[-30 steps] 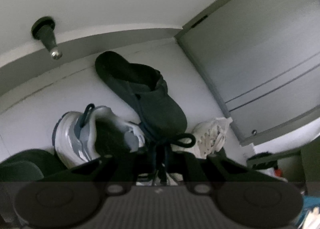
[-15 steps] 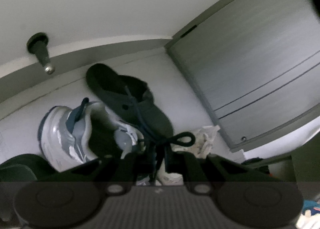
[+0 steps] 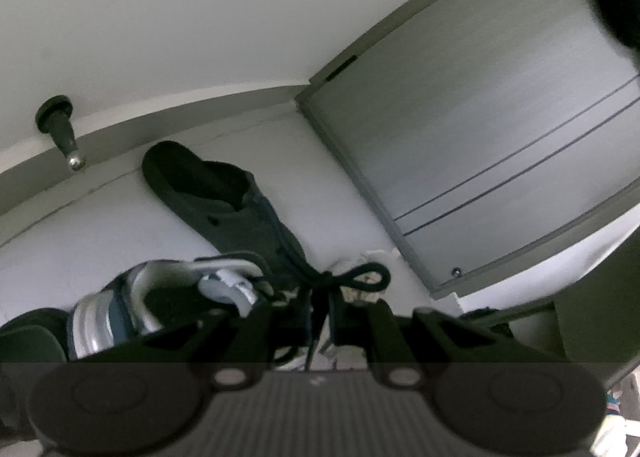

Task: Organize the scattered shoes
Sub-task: 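Bring the sneaker to the right tool while the right tool grasps its body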

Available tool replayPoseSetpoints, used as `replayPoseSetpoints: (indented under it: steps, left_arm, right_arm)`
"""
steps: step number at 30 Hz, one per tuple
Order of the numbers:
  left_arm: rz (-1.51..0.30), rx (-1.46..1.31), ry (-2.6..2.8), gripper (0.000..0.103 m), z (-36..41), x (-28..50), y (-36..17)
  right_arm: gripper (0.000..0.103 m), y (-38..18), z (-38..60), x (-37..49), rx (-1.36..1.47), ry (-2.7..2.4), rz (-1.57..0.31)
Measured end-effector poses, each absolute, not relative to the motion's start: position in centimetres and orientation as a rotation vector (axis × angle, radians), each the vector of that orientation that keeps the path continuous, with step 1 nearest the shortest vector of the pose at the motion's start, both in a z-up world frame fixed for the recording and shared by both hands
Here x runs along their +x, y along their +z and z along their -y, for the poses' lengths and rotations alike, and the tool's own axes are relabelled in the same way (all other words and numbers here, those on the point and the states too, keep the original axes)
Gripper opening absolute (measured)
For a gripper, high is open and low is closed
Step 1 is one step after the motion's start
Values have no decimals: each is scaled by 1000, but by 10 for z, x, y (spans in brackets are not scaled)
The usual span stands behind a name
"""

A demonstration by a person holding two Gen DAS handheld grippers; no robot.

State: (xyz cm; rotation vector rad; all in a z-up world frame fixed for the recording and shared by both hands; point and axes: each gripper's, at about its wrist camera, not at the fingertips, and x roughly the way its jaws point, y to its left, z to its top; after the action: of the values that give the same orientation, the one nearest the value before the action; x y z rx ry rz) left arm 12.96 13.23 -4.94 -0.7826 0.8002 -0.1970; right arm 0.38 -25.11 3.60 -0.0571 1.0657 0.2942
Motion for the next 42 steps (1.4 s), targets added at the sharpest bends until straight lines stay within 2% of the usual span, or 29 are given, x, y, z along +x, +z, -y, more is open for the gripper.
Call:
replayPoseSetpoints:
  steps: [10,19,42]
  left_arm:
    - [-773,-745,-263,7,-129,125,-34]
    - [-822,-681,-312,7,-116,108,-24]
    - [-917,-549,-629,7,-26,64,6]
  right_arm:
    - [103,35,248,2,-66,304,-1065]
    - [103,39,248,1,-66,310,-1054]
    - [103,25,235,-3,-149,363,-1022]
